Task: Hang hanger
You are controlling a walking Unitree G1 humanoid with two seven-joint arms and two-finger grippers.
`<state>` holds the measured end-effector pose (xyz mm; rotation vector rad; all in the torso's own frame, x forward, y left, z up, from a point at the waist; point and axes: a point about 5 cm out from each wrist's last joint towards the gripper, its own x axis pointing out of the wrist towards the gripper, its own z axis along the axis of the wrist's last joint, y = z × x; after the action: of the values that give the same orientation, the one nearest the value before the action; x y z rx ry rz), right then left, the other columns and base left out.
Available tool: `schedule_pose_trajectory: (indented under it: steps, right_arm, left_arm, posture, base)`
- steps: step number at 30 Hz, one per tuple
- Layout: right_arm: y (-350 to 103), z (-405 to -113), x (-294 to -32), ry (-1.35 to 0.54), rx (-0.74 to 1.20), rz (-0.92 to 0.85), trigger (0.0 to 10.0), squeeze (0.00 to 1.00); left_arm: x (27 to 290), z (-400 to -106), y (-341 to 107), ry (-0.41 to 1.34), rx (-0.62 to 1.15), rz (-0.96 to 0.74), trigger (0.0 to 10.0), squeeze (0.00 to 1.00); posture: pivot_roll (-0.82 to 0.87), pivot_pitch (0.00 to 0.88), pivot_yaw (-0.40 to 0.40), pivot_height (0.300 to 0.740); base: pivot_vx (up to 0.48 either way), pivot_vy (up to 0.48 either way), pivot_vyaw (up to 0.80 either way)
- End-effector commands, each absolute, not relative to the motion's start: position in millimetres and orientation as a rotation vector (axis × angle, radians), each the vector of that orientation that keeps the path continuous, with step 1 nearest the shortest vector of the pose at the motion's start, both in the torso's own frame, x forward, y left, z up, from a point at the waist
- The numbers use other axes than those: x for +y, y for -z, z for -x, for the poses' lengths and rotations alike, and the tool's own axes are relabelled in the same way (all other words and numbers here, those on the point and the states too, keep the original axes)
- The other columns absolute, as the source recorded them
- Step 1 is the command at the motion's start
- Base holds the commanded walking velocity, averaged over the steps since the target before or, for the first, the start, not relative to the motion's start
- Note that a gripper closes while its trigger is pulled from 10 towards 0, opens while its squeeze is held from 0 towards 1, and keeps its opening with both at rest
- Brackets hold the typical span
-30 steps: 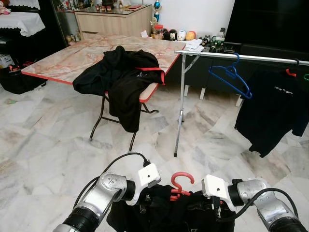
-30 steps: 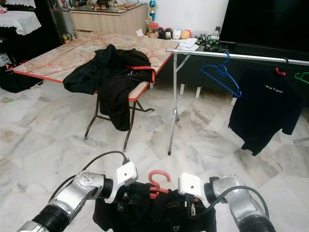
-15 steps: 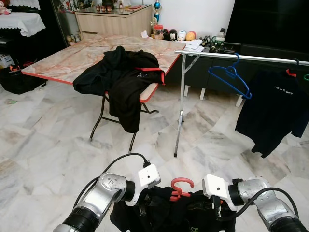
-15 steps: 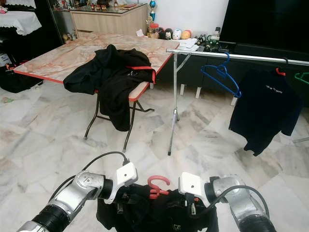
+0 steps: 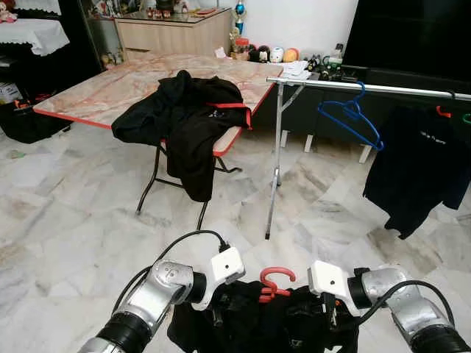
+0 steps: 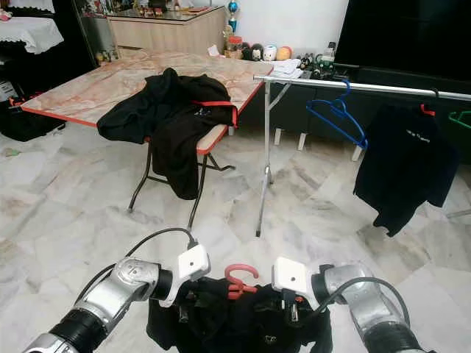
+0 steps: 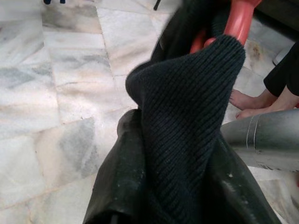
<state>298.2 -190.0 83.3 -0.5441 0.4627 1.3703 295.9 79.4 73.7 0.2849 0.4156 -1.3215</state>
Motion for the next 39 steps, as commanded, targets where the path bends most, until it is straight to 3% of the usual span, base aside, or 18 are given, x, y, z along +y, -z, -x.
schedule_pose_trajectory:
  steps: [1,18,26,39]
  right_arm:
    - [-90.1,-301.2,-188.0,-1.384,0.439,0.514,10.0,1.0]
    - [-83.4,-286.9,-201.9,-1.485,0.599,0.541,10.0,1.0]
    - [-94.3,-298.7,-204.9,-1.371,0.513,0.602,10.0,1.0]
    - [-98.9,-303.1,-200.5,-1.345,0.467,0.627,10.0,1.0]
  left_arm:
    - [78.1,-298.4,-77.2,1.314,0.387,-0.291,0.0,0.0]
    - [81.4,-304.1,-74.7,1.232,0.371,-0.294,0.0,0.0]
    - [88.2,-304.6,-66.2,1.19,0.401,-0.341,0.0,0.0]
    - [90.6,-306.6,-63.0,1.156,0.398,-0.375,0.0,0.0]
  posture:
    - [-0.07,0.009,0.026,0.74]
    - [-0.07,0.011,0.025,0.74]
    - [-0.08,0.012,0.027,0.74]
    - [-0.08,0.008,0.025,0.74]
  base:
    - [0.0,0.0,0.0]
    - [0.0,0.0,0.0]
    - [0.0,0.0,0.0]
    - [0.0,0.0,0.0]
